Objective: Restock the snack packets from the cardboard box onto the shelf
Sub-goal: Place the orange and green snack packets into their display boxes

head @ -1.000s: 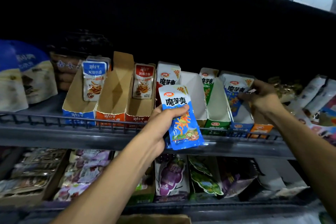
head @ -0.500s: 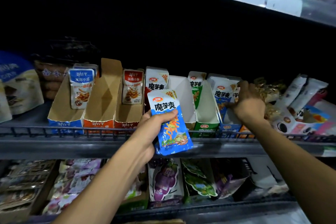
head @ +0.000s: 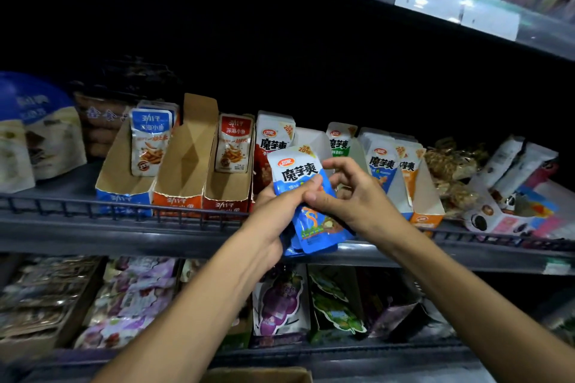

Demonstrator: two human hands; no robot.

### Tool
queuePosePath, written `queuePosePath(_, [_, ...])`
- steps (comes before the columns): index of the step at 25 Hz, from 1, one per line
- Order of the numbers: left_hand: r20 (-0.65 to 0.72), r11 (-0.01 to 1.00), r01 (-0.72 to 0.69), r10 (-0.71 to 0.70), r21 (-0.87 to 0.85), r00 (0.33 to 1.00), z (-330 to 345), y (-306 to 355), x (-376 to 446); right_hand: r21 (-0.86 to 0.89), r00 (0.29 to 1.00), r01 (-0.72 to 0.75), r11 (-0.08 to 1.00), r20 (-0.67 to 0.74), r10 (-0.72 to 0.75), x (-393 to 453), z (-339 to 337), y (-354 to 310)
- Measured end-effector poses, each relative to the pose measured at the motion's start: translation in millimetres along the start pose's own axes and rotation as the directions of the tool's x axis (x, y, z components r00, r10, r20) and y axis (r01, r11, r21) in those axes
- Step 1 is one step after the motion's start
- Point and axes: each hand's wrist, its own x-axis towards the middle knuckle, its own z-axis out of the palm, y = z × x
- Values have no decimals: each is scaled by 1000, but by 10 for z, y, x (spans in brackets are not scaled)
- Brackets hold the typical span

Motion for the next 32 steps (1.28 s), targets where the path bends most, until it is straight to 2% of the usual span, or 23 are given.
queuePosePath(3, [33, 1000, 25, -25, 12, 999, -38, 37, -23, 81, 997, -36, 996, -65, 42, 57, 32, -1])
queuePosePath(7, [80, 999, 22, -25, 40, 996, -79, 64, -10, 375, 959, -153, 914, -165, 228, 55, -21, 86])
queuePosePath(10, [52, 998, -13, 10, 58, 999, -64, 50, -1, 497, 928, -278, 822, -82, 363, 13, -60, 73])
queuePosePath(14, [44, 998, -21, 18, 66, 999, -53, -5, 9, 473, 915, -333, 816, -49, 401, -14, -92, 77])
queuePosePath(18, [26, 998, -38, 36, 51, 999, -40, -25, 34, 335, 910, -330, 883, -138, 392, -1, -196, 138])
queuePosePath(20, [1, 998, -34, 34, 48, 999, -48, -13, 50, 388, 898, -246, 888, -254, 359, 66, -356, 197])
queuePosePath(22, [-28, 999, -24, 25, 35, 999, -69, 12, 64, 394, 844, -126, 910, -440, 307, 166, -635, 240])
queuePosePath(23, [-39, 999, -23, 24, 36, 999, -81, 22, 72, 317, 804, -92, 944, -536, 258, 203, -816, 266])
queuePosePath(25, [-49, 999, -23, 26, 47, 998, -99, 39, 76, 50, 740, -93, 994, -665, 102, 268, -1170, 379])
queuePosePath(27, [-53, 999, -18, 21, 48, 998, -111, 40, 76, -147, 764, -120, 982, -646, -3, 319, -1370, 486])
queuePosePath(29, [-59, 999, -10, 13, 52, 998, -116, 33, 77, -167, 816, -173, 971, -576, 47, 404, -1374, 576])
queuePosePath(32, [-67, 997, 4, 2, 76, 998, -127, 14, 87, -105, 834, -195, 975, -541, 108, 553, -1249, 636])
